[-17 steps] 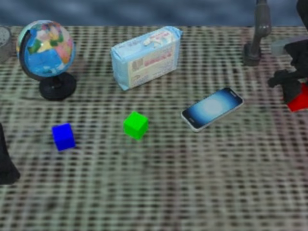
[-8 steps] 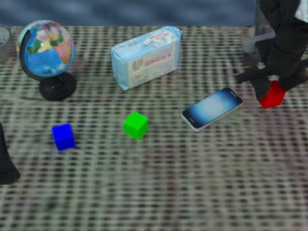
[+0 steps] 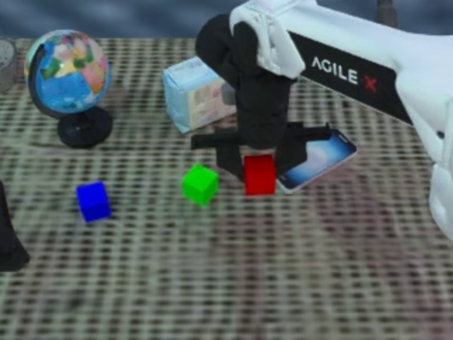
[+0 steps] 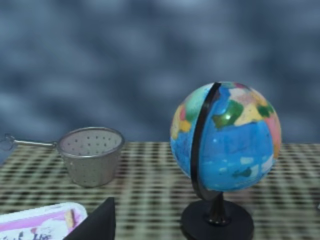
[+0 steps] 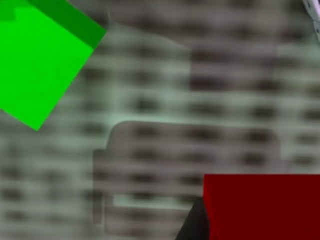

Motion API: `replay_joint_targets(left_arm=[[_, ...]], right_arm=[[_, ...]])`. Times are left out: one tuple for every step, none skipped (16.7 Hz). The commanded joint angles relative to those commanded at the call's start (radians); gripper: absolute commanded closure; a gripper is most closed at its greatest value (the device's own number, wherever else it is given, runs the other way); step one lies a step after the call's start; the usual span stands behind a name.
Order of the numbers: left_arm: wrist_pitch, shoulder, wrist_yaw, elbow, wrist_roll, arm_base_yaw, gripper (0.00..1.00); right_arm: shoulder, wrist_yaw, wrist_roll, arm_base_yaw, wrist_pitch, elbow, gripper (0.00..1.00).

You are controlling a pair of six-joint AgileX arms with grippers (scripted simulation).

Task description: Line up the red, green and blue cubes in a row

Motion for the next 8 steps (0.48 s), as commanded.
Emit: replay_joint_targets(left_arm=[[0.0, 0.0, 0.0, 0.0, 0.0, 0.0, 0.0], [0.0, 0.0, 0.0, 0.0, 0.0, 0.0, 0.0], [0.0, 0.0, 0.0, 0.0, 0.0, 0.0, 0.0], [0.0, 0.0, 0.0, 0.0, 0.0, 0.0, 0.0], [0.0, 0.0, 0.0, 0.0, 0.0, 0.0, 0.0], [0.0, 0.0, 0.0, 0.0, 0.0, 0.0, 0.0], [0.0, 0.0, 0.0, 0.0, 0.0, 0.0, 0.0], [0.0, 0.0, 0.0, 0.0, 0.0, 0.0, 0.0]], right_arm=[[0.015, 0.002, 0.078, 0.055, -0.018, 0.033, 1.0], [0.027, 0.004, 0.145, 0.106, -0.034, 0.064, 1.0], [0.037, 0.007, 0.203, 0.152, -0.047, 0.092, 1.0], [0.044, 0.01, 0.25, 0.192, -0.058, 0.116, 1.0], [0.049, 0.012, 0.286, 0.224, -0.066, 0.135, 1.0], [0.051, 0.015, 0.312, 0.247, -0.071, 0.148, 1.0], [0.052, 0.016, 0.327, 0.261, -0.074, 0.156, 1.0], [0.052, 0.017, 0.331, 0.265, -0.075, 0.158, 1.0]])
